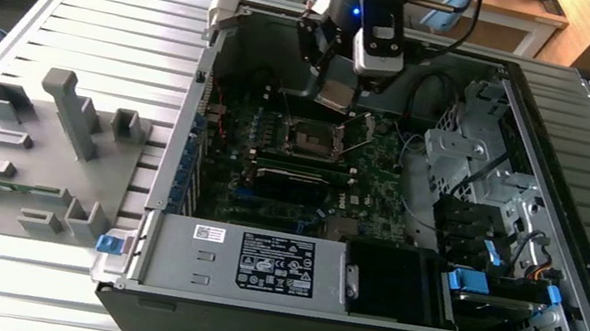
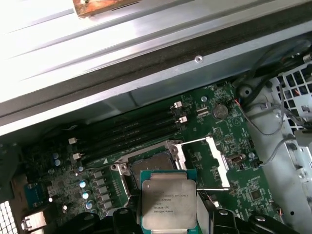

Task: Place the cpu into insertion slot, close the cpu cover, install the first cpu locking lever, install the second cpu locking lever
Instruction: 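Place the cpu into insertion slot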

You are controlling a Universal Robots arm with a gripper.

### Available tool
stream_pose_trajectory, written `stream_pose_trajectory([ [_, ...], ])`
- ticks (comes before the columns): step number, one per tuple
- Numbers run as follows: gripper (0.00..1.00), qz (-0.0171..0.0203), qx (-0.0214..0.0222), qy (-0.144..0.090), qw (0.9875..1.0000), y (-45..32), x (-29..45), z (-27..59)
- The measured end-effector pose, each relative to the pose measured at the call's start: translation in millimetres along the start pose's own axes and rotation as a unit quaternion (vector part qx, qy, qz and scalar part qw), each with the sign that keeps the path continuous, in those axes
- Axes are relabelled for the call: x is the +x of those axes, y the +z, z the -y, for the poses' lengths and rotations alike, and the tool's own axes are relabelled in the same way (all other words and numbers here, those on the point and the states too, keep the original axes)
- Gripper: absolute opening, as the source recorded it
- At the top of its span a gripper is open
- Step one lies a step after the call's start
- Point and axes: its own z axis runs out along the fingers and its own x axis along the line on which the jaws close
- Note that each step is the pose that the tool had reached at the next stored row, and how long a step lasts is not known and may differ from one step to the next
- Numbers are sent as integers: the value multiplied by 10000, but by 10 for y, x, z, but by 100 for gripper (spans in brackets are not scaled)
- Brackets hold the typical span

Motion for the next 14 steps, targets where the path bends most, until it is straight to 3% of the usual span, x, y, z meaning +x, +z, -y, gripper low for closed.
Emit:
stream_pose_trajectory([
  [5, 54, 27, 11, 315, 9995, 3, 0, 0],
  [14, 54, 28, 12, 335, 9994, 3, 0, 0],
])
